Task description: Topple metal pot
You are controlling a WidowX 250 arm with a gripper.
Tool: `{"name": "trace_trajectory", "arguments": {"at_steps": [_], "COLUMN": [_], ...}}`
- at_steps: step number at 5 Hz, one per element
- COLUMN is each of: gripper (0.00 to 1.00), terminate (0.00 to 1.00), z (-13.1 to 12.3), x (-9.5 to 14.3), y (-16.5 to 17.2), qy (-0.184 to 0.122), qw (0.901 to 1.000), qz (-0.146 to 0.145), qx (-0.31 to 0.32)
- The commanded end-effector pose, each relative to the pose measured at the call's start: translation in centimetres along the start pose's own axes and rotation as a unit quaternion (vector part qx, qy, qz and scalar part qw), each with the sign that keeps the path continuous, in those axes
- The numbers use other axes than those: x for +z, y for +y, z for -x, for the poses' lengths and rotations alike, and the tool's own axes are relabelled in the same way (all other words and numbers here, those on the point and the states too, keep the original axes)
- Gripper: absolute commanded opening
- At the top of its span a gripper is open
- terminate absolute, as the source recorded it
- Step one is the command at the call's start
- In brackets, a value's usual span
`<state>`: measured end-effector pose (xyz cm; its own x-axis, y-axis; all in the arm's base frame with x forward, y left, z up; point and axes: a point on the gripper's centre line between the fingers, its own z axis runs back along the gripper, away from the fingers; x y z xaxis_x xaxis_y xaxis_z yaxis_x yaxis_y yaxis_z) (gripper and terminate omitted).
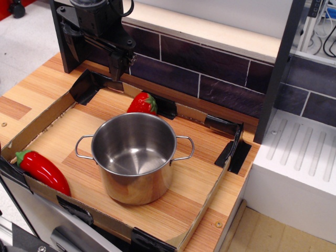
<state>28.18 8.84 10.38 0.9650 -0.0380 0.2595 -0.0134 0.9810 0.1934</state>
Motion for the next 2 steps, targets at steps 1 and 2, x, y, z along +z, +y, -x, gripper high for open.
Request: {"name": "trace_trajectory", "arguments": {"at_steps": [1, 2], "gripper": [1.0, 1.0], "terminate": [0.0, 0.0], "z": [0.0, -0.7], "x": [0.0, 2.3], "y": [0.0, -1.6], "qy": [0.0, -0.026], "qw": [1.0, 0.9994], "qz": [0.0, -0.016], "qx": [0.0, -0.014]}}
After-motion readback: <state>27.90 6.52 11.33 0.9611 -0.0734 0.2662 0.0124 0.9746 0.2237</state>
